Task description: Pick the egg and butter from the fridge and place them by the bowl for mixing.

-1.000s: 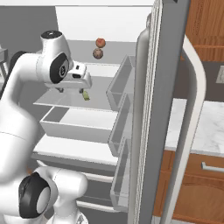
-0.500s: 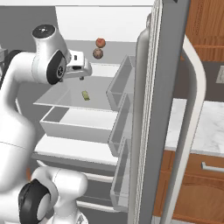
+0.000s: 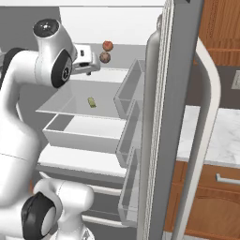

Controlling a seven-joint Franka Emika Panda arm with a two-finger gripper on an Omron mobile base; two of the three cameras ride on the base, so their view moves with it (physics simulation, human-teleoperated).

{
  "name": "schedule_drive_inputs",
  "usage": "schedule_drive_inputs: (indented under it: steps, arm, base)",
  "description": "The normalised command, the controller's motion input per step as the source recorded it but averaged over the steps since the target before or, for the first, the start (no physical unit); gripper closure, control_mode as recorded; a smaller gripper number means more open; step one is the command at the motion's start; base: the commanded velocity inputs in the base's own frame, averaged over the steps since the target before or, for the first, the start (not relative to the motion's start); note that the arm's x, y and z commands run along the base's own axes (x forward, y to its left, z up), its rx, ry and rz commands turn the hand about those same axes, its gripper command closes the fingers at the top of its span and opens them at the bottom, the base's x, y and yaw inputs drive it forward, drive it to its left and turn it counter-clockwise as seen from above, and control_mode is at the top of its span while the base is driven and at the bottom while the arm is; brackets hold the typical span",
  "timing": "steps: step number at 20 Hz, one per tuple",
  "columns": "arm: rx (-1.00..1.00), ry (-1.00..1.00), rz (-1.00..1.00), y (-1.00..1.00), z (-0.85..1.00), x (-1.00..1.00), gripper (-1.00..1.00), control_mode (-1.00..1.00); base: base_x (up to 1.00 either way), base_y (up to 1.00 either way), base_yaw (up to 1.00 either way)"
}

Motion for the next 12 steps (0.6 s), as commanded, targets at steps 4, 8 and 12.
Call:
schedule_drive_inputs:
  steps: [4, 8, 12]
  arm:
    - [0.00, 0.00, 0.00, -0.15, 0.26, 0.06, -1.00, -1.00]
    - [0.00, 0.00, 0.00, -0.11, 0.27, 0.12, -1.00, -1.00]
    - [0.00, -0.07, 0.00, 0.00, 0.25, 0.16, -1.00, -1.00]
  base:
    - [0.00, 0.00, 0.00]
    - [0.00, 0.00, 0.00]
    - [0.00, 0.00, 0.00]
